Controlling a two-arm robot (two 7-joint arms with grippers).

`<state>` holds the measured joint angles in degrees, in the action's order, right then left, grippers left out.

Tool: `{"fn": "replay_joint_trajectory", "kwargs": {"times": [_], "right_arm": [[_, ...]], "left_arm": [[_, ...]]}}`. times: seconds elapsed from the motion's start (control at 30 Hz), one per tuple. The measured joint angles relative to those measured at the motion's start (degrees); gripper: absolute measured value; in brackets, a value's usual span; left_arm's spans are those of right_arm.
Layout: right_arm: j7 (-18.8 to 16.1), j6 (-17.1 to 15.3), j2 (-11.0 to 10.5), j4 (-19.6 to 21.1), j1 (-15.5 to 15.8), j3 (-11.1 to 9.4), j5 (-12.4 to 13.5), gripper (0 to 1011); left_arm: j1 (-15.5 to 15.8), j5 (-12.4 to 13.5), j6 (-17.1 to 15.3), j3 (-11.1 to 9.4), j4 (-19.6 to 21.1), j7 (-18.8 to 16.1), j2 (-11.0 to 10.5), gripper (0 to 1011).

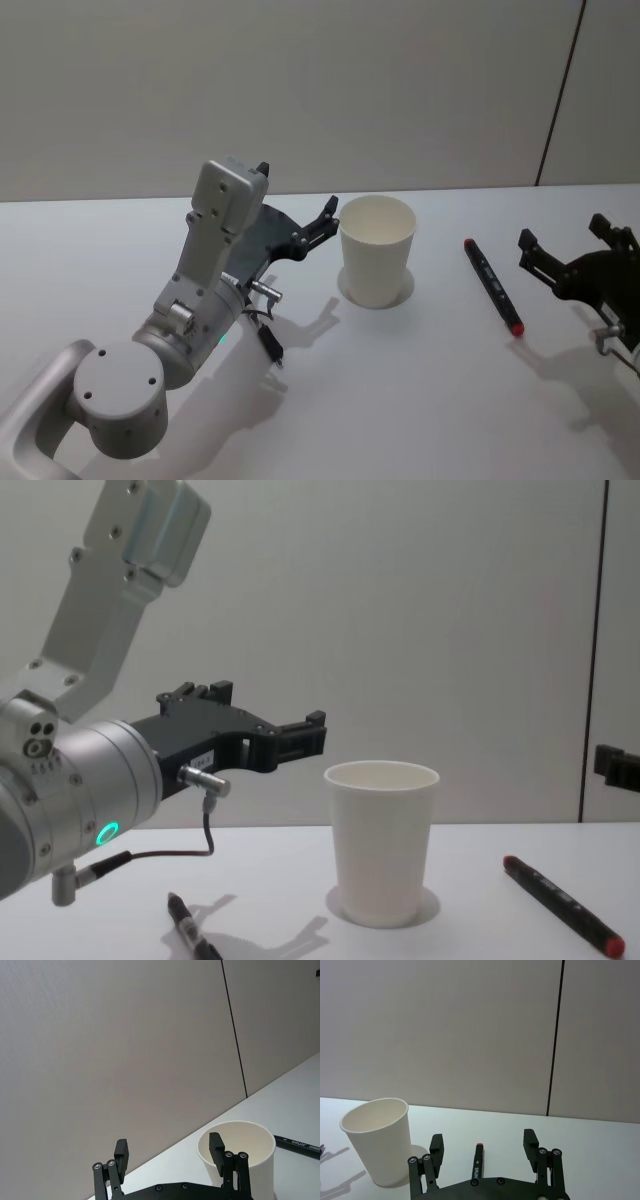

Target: Place the pen into the pen holder.

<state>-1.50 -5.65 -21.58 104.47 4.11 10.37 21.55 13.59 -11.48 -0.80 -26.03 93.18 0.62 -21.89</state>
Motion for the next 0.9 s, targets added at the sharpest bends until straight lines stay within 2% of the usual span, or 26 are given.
{"fn": "replay_joint_trajectory", "kwargs": {"times": [0.37, 0.7, 0.9], "right_arm": [[1.54, -3.80, 0.43, 0.96, -0.63, -0.46, 0.86, 1001], [3.78, -10.15, 1.55, 1.25, -2.23, -0.58, 1.34, 1001], [5.66, -15.09, 2.66, 0.96, -3.78, -0.28, 0.67, 1001]], "left_arm": [[0.00, 0.00, 0.00, 0.00, 0.00, 0.00, 0.00, 1001], [0.00, 0.00, 0.00, 0.00, 0.00, 0.00, 0.00, 1001], [0.00, 0.00, 0.00, 0.00, 0.00, 0.00, 0.00, 1001]]}}
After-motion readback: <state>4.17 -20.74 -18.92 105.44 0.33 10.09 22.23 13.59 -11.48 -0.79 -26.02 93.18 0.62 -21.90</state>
